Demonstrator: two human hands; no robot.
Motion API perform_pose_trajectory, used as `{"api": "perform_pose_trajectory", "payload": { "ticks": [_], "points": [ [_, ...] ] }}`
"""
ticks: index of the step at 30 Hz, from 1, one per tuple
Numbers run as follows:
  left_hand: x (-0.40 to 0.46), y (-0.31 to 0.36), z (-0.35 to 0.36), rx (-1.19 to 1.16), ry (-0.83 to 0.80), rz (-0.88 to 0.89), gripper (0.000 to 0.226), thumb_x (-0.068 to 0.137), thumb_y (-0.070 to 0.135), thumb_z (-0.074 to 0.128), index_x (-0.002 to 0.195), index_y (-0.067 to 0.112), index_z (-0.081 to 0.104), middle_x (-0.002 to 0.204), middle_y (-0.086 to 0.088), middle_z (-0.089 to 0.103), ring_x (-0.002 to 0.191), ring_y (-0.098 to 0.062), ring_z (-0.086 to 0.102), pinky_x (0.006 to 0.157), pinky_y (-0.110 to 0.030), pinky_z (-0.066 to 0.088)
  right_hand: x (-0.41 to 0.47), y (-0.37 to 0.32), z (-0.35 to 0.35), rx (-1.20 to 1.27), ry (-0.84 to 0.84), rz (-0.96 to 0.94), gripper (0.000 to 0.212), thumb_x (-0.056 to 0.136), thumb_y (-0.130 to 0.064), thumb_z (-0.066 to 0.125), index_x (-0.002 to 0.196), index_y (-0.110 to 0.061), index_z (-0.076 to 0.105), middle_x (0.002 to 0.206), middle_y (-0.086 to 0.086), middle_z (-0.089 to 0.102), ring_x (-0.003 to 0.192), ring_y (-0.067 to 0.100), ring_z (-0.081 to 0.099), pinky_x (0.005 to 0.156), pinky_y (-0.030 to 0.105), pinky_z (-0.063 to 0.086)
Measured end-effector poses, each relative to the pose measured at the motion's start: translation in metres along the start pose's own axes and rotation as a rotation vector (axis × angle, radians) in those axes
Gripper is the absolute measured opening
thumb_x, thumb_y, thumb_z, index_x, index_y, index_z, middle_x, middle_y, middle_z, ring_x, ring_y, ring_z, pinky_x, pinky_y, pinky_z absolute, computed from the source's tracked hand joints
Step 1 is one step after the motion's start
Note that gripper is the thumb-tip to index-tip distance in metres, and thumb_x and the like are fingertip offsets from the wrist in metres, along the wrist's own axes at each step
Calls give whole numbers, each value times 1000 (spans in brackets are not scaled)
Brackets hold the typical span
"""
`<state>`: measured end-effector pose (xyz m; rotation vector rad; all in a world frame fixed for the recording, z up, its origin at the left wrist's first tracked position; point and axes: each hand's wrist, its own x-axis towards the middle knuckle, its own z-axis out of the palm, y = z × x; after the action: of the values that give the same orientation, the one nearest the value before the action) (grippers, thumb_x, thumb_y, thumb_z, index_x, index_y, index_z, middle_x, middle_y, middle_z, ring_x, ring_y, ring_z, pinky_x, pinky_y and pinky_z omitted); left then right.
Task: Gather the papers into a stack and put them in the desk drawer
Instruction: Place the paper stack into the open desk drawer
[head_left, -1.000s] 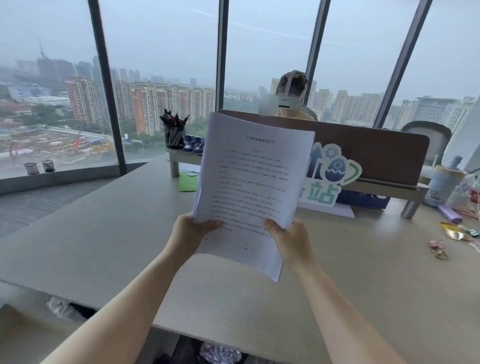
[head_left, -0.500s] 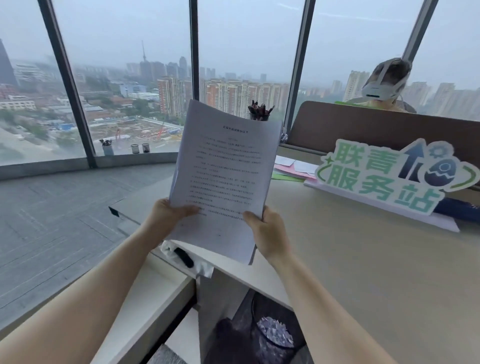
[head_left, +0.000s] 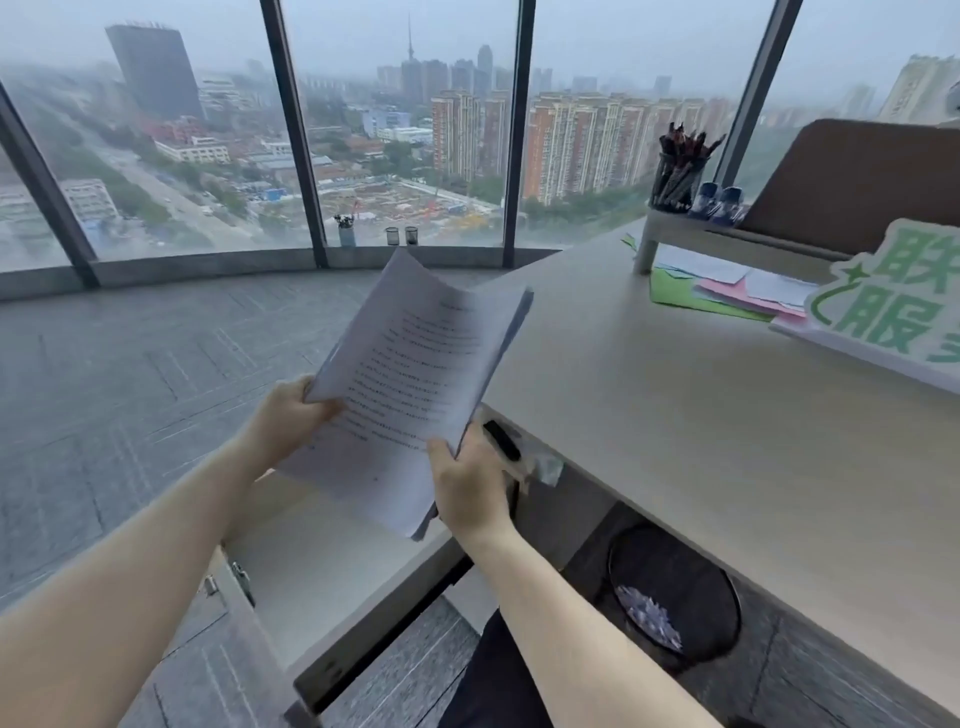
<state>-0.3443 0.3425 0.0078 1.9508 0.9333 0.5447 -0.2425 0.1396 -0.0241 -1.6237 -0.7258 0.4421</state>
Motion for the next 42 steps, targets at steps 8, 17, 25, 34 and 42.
{"api": "perform_pose_trajectory", "payload": {
  "ticks": [8,17,25,34,42],
  "points": [
    [-9,-49,-46,245,-88,-125,40,66,26,73,96,-2,71,89,-15,69,80,-25,62,80,-44,52,-44,8,54,19,-214,239,17,102,-26,46,108,-14,55,73,-4,60,44,15,62,44,25,47],
    [-5,-77,-38,527,-218,-238,18,77,22,71,82,4,71,80,-10,70,71,-22,64,68,-35,52,-58,40,80,184,-264,597,25,97,-17,41,119,-8,48,86,11,58,34,13,55,37,21,43],
    [20,-91,-9,720,-251,-137,21,73,33,71,72,14,62,75,-5,63,71,-22,59,61,-32,45,-38,65,86,298,-205,735,33,102,-19,47,130,-1,42,68,10,67,36,13,59,41,23,49],
    [39,-129,14,865,-189,-120,30,86,37,65,111,21,64,118,-5,64,106,-25,61,78,-33,47,-24,80,108,388,-247,866,36,99,1,37,134,4,44,125,28,61,56,22,75,46,27,58],
    [33,-140,25,899,-83,-152,27,91,29,54,115,21,62,119,-9,65,107,-30,62,77,-35,46,-21,72,100,349,-275,900,56,100,-6,44,153,-8,27,135,23,48,69,29,77,63,34,65]
  ]
}}
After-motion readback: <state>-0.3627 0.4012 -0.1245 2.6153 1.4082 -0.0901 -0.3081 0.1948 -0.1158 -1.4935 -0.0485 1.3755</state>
